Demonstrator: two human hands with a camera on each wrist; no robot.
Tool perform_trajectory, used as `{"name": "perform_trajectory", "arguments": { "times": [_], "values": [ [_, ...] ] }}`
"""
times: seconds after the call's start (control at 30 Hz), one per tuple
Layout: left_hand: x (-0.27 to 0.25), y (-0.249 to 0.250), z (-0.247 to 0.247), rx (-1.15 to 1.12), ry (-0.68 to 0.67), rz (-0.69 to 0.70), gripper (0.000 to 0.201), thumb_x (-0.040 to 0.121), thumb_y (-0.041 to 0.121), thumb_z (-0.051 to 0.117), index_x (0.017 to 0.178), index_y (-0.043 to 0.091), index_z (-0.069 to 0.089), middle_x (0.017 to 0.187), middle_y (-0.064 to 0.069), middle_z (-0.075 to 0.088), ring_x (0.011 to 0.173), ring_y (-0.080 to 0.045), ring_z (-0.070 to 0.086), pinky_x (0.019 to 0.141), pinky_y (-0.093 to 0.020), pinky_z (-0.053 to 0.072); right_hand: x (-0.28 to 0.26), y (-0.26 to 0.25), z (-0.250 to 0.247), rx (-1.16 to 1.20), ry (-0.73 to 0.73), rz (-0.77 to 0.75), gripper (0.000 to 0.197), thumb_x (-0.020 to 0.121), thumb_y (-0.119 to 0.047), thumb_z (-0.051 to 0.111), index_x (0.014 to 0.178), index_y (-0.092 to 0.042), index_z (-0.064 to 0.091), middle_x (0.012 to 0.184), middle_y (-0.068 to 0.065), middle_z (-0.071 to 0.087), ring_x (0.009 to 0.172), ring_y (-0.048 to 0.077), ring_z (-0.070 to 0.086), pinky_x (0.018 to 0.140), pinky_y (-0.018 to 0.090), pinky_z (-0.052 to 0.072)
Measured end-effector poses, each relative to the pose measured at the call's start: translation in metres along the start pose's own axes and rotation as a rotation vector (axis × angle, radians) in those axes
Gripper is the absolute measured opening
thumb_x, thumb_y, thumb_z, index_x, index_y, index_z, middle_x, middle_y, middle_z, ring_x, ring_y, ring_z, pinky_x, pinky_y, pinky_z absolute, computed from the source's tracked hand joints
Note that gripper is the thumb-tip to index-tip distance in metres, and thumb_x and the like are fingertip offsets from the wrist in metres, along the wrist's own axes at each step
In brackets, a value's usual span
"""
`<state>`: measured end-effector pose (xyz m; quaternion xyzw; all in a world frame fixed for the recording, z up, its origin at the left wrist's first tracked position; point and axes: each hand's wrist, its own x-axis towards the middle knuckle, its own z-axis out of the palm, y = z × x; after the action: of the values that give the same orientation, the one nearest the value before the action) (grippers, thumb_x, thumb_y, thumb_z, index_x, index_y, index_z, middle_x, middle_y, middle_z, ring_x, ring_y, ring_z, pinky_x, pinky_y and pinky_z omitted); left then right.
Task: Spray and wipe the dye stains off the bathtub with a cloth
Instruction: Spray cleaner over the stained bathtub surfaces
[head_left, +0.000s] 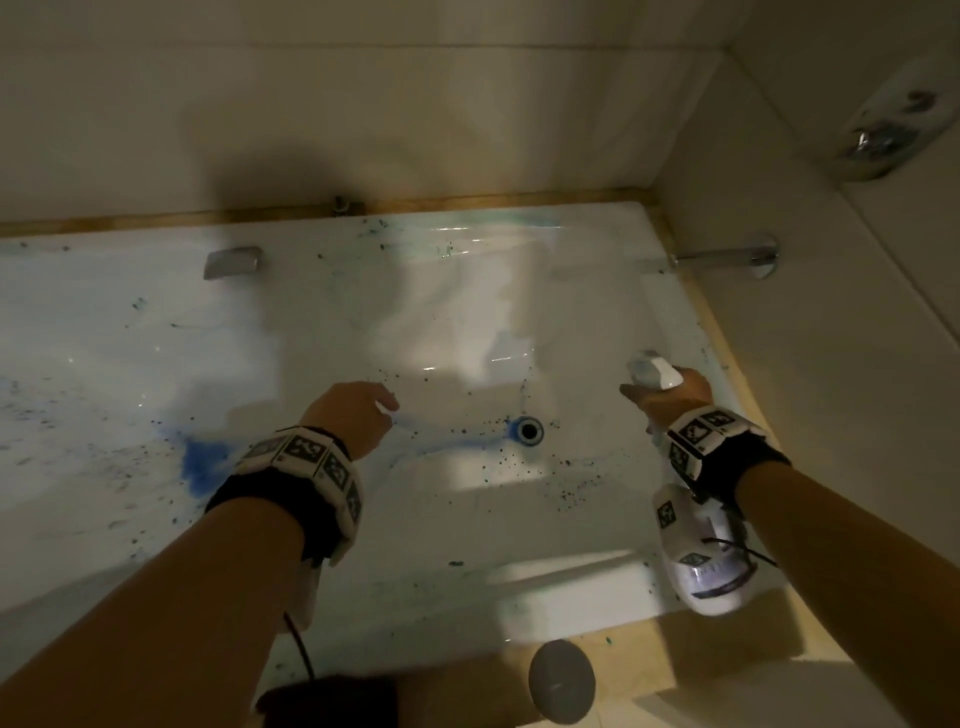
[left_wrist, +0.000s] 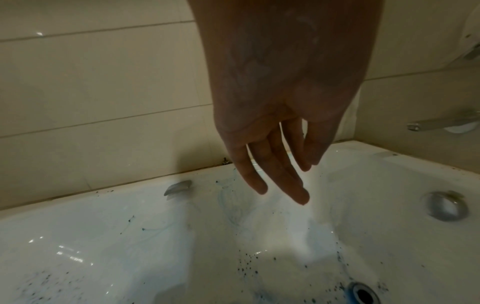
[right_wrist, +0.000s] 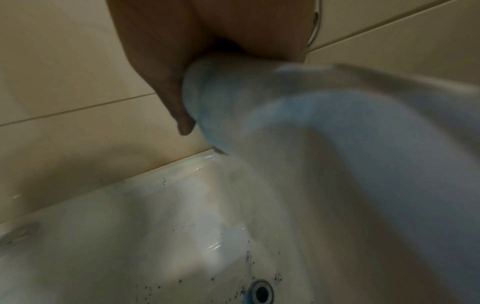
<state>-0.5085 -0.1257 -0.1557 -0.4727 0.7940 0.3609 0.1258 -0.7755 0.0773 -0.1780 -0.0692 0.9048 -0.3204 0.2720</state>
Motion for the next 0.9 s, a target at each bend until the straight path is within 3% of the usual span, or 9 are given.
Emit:
{"name": "perform_trajectory", "arguments": {
  "times": [0.1,0.23,0.33,0.47,0.53,0.63,0.73,0.8,0.9],
  "values": [
    [-0.007,0.004,-0.004,-0.001,0.003,0.002,0.022,0.091,0.008,0.048,0.105,0.015,0.063,0.122,-0.009,0.059,0.11,-0.027,0.058,0.101,-0.037,0.043,-0.008,0.003,-0.004,-0.075,-0.058,-0.037,0.054,0.08,-0.026,0.072,0.127,-0.007,0.052,0.11,0.011,0.061,0.084,0.021,0.053,0.064,0.012,0.042],
    [-0.013,0.007,-0.009,0.015,0.007,0.01,0.022,0.09,0.009,0.049,0.104,0.018,0.063,0.121,-0.01,0.059,0.107,-0.027,0.059,0.098,-0.037,0.045,-0.021,0.011,-0.002,-0.099,0.012,-0.109,0.028,0.087,-0.024,0.063,0.109,-0.007,0.062,0.089,0.006,0.057,0.078,0.02,0.052,0.07,0.024,0.042],
    [-0.016,0.009,-0.01,0.021,0.012,0.023,0.024,0.089,0.009,0.048,0.105,0.017,0.064,0.119,-0.011,0.06,0.104,-0.028,0.06,0.097,-0.037,0.046,-0.027,0.021,-0.005,-0.138,0.04,-0.09,0.019,0.087,-0.025,0.059,0.085,-0.006,0.06,0.078,0.016,0.061,0.068,0.028,0.056,0.064,0.034,0.046],
    [-0.021,0.01,-0.006,-0.004,0.015,0.033,0.024,0.088,0.007,0.048,0.102,0.017,0.065,0.119,-0.011,0.059,0.106,-0.028,0.059,0.099,-0.039,0.045,-0.035,0.029,-0.014,-0.044,-0.039,-0.016,0.026,0.084,-0.027,0.066,0.105,-0.012,0.063,0.085,0.014,0.063,0.078,0.035,0.063,0.072,0.04,0.053],
    [-0.023,0.009,-0.003,-0.012,0.006,0.035,0.023,0.087,0.007,0.048,0.1,0.018,0.064,0.118,-0.01,0.06,0.104,-0.027,0.06,0.099,-0.039,0.045,-0.043,0.033,-0.017,0.004,-0.1,0.003,0.029,0.082,-0.027,0.07,0.108,-0.024,0.057,0.096,0.01,0.062,0.079,0.033,0.062,0.069,0.034,0.052],
    [-0.027,0.008,0.002,-0.018,-0.003,0.04,0.024,0.086,0.006,0.048,0.1,0.017,0.064,0.108,-0.01,0.064,0.096,-0.026,0.063,0.094,-0.034,0.047,-0.048,0.046,-0.02,0.012,-0.076,-0.026,0.032,0.084,-0.025,0.068,0.115,-0.02,0.064,0.097,0.009,0.064,0.073,0.03,0.059,0.067,0.03,0.049],
    [-0.03,0.005,0.006,-0.001,-0.003,0.045,0.025,0.088,0.007,0.047,0.101,0.017,0.064,0.106,-0.008,0.065,0.092,-0.024,0.065,0.09,-0.03,0.048,-0.051,0.061,-0.022,-0.133,0.01,-0.034,0.028,0.084,-0.029,0.064,0.101,-0.007,0.068,0.08,0.017,0.065,0.068,0.03,0.059,0.064,0.034,0.049],
    [-0.031,0.0,0.01,0.013,-0.014,0.043,0.024,0.088,0.007,0.047,0.102,0.018,0.064,0.109,-0.008,0.064,0.094,-0.024,0.064,0.092,-0.032,0.048,-0.055,0.068,-0.023,-0.179,0.013,0.014,0.03,0.082,-0.03,0.064,0.093,-0.002,0.065,0.08,0.022,0.066,0.069,0.031,0.06,0.063,0.035,0.049],
    [-0.031,-0.005,0.015,0.018,-0.034,0.034,0.025,0.088,0.008,0.048,0.105,0.018,0.064,0.114,-0.008,0.063,0.101,-0.025,0.062,0.096,-0.032,0.045,-0.061,0.074,-0.025,-0.158,-0.062,0.041,0.025,0.081,-0.026,0.069,0.095,-0.009,0.059,0.085,0.018,0.065,0.074,0.033,0.062,0.069,0.037,0.052]
  ]
}}
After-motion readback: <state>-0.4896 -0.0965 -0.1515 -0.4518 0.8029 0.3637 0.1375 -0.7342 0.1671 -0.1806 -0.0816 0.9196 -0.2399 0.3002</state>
